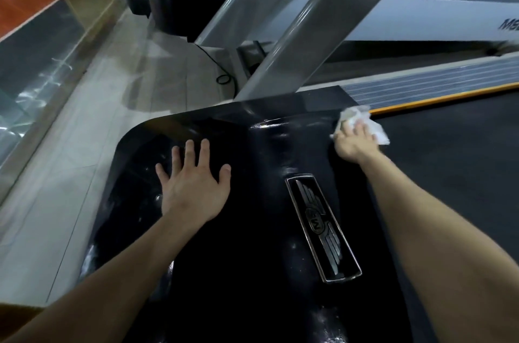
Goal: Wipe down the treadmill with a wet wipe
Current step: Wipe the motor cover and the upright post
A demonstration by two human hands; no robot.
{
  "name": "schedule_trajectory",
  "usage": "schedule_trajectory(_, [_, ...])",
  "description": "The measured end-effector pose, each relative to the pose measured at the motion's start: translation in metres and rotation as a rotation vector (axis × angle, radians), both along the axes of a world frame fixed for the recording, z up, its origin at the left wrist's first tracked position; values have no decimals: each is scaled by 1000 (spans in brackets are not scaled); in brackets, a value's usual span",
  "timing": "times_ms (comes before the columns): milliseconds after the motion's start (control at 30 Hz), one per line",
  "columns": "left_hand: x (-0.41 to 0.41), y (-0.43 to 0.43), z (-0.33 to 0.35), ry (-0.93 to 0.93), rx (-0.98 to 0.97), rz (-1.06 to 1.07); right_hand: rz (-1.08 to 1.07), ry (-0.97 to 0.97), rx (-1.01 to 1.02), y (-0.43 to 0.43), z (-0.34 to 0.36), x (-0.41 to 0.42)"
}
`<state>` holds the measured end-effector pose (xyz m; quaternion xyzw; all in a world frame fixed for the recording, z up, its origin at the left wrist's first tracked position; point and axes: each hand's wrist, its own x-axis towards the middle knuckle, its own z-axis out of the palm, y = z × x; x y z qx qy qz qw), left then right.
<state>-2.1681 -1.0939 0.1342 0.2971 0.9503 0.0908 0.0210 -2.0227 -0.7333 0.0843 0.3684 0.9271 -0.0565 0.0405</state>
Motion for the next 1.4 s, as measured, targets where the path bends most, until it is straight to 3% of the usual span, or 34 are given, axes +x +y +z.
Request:
schedule_trajectory(33, [0,0,0,0,1,0,197,122,111,-12,-12,-12])
schedule_trajectory(100, [1,1,0,3,2,-1,537,323,115,-70,-9,-47])
schedule_trajectory(167, [0,-1,0,8,11,2,725,356,15,-106,25,-74])
schedule_trajectory(233, [-2,-2,-1,2,13,0,616,334,26,-89,42,-90])
schedule_trajectory(300, [-2,-2,-1,-7,18,-2,281,199,53,-27,48,-90])
schedule_trajectory(367, [-2,-1,-1,4,17,1,-146,99,-114,20,43,-88])
schedule_trajectory(400, [-2,0,0,5,15,1,-187,53,-143,13,48,-95])
schedule_trajectory(500, [-2,-1,2,-13,23,-6,276,96,-145,-46,50,-132])
schedule_trajectory(567, [-1,-3,2,-16,28,-4,387,138,-141,-45,41,-135])
schedule_trajectory(600, [-1,-3,2,-17,25,-5,300,156,-131,-29,41,-126])
schedule_trajectory(700, [-2,-2,2,-12,18,0,-235,186,-147,32,27,-75])
schedule_trajectory(767, [-1,-1,3,-15,23,-1,-352,192,-218,32,18,-49])
schedule_trajectory(967, [-4,0,1,22,7,-37,-338,184,-206,-15,-21,7])
schedule_trajectory(1100, [-7,15,3,185,-73,-318,-255,128,-237,-40,-9,39])
schedule_trajectory(1267, [-23,62,25,25,-361,-438,-241,152,-267,-37,-3,49])
schedule_trajectory(1400, [-25,68,24,21,-436,-433,-287,217,-297,5,5,13])
